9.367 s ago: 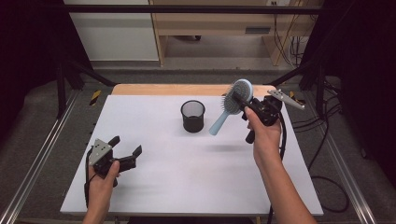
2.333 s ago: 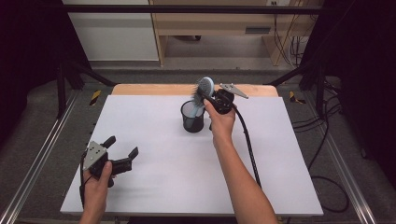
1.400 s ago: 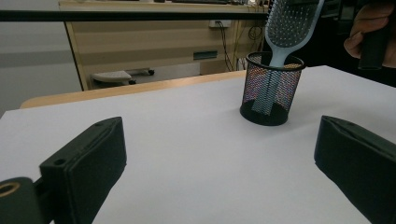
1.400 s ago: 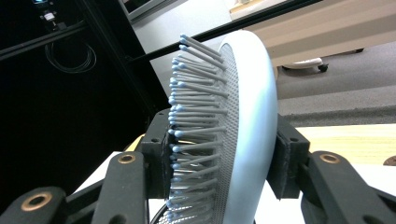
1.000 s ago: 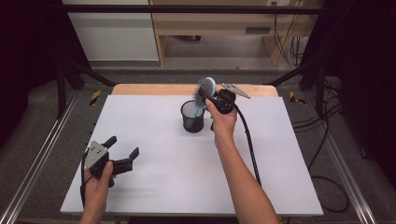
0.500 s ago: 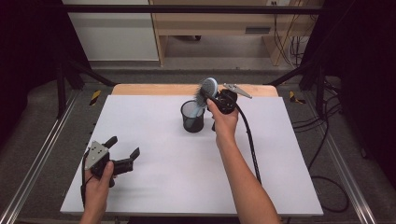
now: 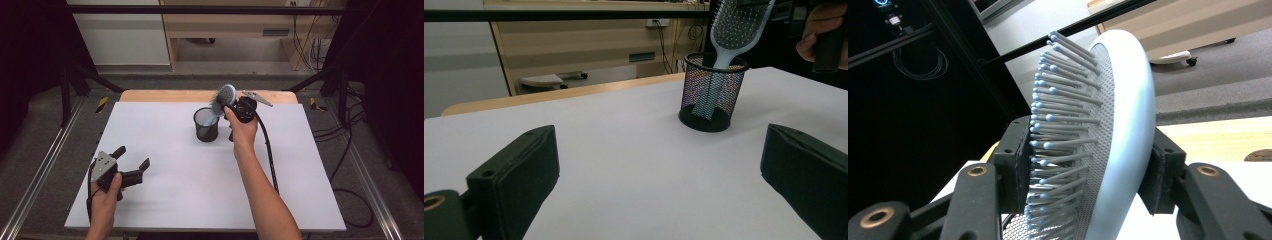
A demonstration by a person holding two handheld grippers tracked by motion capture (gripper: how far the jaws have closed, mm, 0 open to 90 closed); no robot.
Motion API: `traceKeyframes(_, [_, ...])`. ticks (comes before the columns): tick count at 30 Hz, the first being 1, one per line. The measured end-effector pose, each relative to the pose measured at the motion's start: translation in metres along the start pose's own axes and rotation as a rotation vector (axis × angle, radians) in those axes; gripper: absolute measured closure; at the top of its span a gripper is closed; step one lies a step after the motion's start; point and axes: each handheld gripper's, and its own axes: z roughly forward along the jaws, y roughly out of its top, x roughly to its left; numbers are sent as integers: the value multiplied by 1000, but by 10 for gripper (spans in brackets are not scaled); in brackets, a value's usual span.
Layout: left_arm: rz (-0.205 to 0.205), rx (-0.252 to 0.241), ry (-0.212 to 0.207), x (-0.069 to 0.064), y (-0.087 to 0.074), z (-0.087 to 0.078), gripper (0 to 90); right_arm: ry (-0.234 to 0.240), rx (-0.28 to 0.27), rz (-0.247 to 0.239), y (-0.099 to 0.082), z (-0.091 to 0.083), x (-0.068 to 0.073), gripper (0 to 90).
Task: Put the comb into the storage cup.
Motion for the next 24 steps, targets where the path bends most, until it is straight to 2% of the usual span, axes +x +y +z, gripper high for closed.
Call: traceKeyframes(24, [-4,-1,1,0,0,0,24,-1,15,-3,0,-2,-4,431])
